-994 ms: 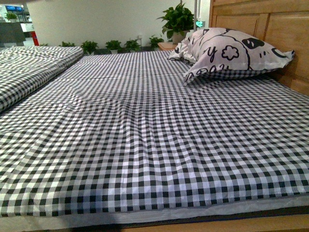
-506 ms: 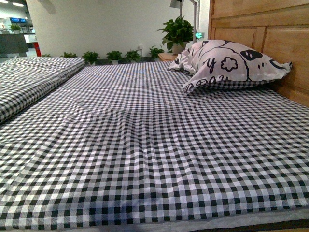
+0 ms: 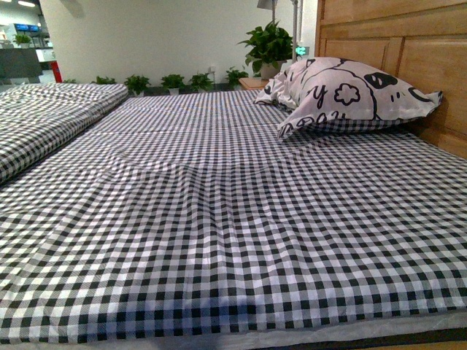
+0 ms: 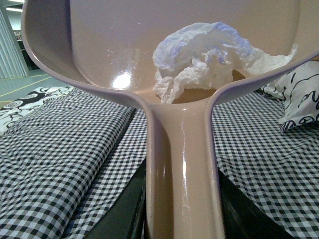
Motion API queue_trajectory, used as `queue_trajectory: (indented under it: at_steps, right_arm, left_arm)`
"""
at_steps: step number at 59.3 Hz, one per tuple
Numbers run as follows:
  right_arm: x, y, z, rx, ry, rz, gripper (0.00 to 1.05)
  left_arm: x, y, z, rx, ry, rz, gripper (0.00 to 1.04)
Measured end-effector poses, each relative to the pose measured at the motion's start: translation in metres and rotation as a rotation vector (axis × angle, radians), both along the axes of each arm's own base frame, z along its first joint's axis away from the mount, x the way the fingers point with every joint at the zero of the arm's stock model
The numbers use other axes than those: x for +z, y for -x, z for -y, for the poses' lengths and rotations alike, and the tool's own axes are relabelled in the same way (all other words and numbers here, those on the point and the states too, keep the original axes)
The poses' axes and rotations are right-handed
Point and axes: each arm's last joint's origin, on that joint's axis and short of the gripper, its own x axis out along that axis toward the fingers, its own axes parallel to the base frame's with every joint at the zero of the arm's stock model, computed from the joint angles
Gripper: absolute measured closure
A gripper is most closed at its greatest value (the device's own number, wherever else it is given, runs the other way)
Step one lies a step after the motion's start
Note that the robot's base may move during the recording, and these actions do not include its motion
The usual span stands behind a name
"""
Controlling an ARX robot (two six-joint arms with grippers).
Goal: Clean up trash
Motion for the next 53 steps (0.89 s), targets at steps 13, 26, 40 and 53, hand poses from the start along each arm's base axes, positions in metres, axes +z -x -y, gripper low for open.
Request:
queue_trajectory:
  at_steps: [13,26,40,53]
  right_arm:
    - [0.0000,0.0000,0.0000,0.000,0.000,0.000,0.85]
    - [0.0000,0.0000,0.0000,0.000,0.000,0.000,0.85]
    - [0.0000,0.0000,0.0000,0.000,0.000,0.000,0.85]
    - [0.0000,0.0000,0.0000,0.000,0.000,0.000,0.85]
  left_arm:
    - [0.0000,0.0000,0.0001,-0.001,0.000,0.000,0.78]
    - [0.0000,0.0000,0.0001,-0.001,0.000,0.000,0.78]
    - [0.0000,0.0000,0.0001,0.000,0.000,0.000,0.78]
    - [0.0000,0.0000,0.0001,0.000,0.000,0.000,0.78]
